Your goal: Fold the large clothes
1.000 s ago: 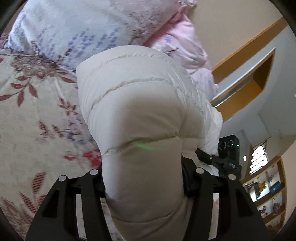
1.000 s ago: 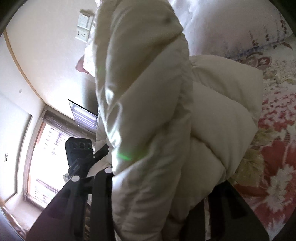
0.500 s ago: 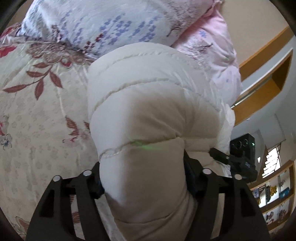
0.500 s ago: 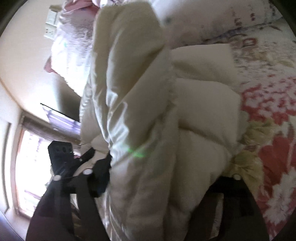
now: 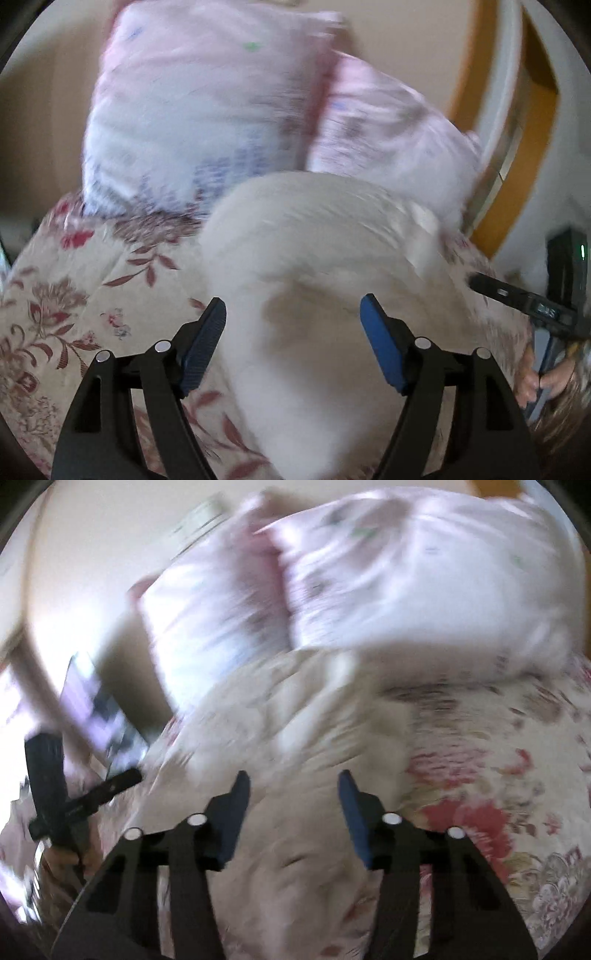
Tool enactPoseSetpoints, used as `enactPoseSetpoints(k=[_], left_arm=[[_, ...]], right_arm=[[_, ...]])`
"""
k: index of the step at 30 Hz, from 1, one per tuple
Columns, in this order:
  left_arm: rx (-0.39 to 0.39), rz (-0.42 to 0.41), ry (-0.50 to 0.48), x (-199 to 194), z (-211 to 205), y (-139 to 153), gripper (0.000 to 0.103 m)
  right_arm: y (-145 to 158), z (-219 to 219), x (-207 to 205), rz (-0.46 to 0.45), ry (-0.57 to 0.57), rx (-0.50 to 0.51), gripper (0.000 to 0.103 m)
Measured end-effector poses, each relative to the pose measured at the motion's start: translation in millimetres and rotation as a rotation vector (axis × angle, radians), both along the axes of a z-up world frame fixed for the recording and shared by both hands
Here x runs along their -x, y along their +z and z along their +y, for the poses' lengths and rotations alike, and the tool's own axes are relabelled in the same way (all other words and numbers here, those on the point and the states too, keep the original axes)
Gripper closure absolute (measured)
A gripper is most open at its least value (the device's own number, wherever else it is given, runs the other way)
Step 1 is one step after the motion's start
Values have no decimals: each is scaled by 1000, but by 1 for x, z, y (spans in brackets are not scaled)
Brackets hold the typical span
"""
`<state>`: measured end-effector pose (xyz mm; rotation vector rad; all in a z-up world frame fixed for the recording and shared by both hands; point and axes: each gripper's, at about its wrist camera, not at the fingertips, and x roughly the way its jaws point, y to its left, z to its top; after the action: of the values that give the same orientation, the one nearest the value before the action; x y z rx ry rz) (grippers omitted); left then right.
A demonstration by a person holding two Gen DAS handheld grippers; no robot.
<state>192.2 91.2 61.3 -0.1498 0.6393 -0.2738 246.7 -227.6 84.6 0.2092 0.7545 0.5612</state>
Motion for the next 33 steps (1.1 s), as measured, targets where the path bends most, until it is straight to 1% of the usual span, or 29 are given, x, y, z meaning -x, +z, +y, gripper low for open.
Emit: enactPoseSetpoints(k=[1, 2, 3, 4, 5, 6, 8, 10, 13, 16, 17, 19, 20, 21, 22, 23, 24, 25, 26, 28, 31, 32, 33], left_arm=[[-38, -9, -38, 7, -14, 1, 28], [-61, -14, -55, 9, -24, 2, 28], [-84, -17, -75, 11, -33, 2, 28], [-103, -18, -92, 14, -39, 1, 28], [-125, -16, -110, 14, -47, -1, 28], [-142, -12, -119, 13, -52, -4, 28], [-167, 20, -127, 7, -59, -15, 28], [-169, 38, -134, 2, -63, -24, 28], [-159, 48, -150, -2, -67, -31, 25], [-127, 76, -181, -12, -70, -42, 23], [-105, 94, -185, -16, -70, -46, 23], [-75, 113, -186, -19, -68, -50, 22], [-65, 118, -186, -20, -65, -50, 22], [-62, 120, -187, -20, -65, -51, 22], [-60, 122, -188, -20, -64, -50, 22], [-61, 122, -188, -20, -64, -51, 22], [-63, 122, -188, -19, -64, -51, 22], [-67, 122, -188, -19, -65, -51, 21], [-69, 122, -187, -18, -66, -50, 21], [-73, 123, -186, -17, -67, -50, 20], [-72, 126, -185, -19, -66, -50, 20], [-73, 127, -189, -19, -66, -50, 20], [-74, 127, -188, -19, -66, -50, 19]], right_arm=[[1, 7, 0, -2, 28, 18, 59], [0, 12, 4, -3, 51, 31, 59], [-7, 13, 3, 4, 66, 49, 59], [-7, 18, 7, 15, 69, 60, 59], [-13, 26, 5, 35, 71, 70, 59], [-19, 28, 1, 59, 70, 91, 62], [-33, 30, -5, 78, 59, 132, 63], [-46, 30, -9, 102, 51, 153, 63], [-62, 27, -14, 147, 44, 136, 63], [-67, 22, -22, 171, 46, 138, 63], [-64, 21, -23, 176, 51, 137, 63], [-57, 13, -26, 192, 58, 83, 60], [-50, 6, -30, 192, 54, 38, 57], [-37, -7, -34, 167, 30, -44, 48], [-29, -15, -38, 148, 3, -82, 42], [-21, -25, -43, 129, -40, -118, 33], [-13, -34, -52, 119, -97, -148, 30], [-8, -40, -64, 122, -148, -161, 30], [-6, -44, -76, 132, -194, -167, 30], [-6, -46, -97, 156, -231, -185, 30], [-9, -38, -128, 216, -242, -217, 31], [-11, -34, -135, 228, -236, -213, 37], [-14, -28, -142, 233, -226, -196, 57]])
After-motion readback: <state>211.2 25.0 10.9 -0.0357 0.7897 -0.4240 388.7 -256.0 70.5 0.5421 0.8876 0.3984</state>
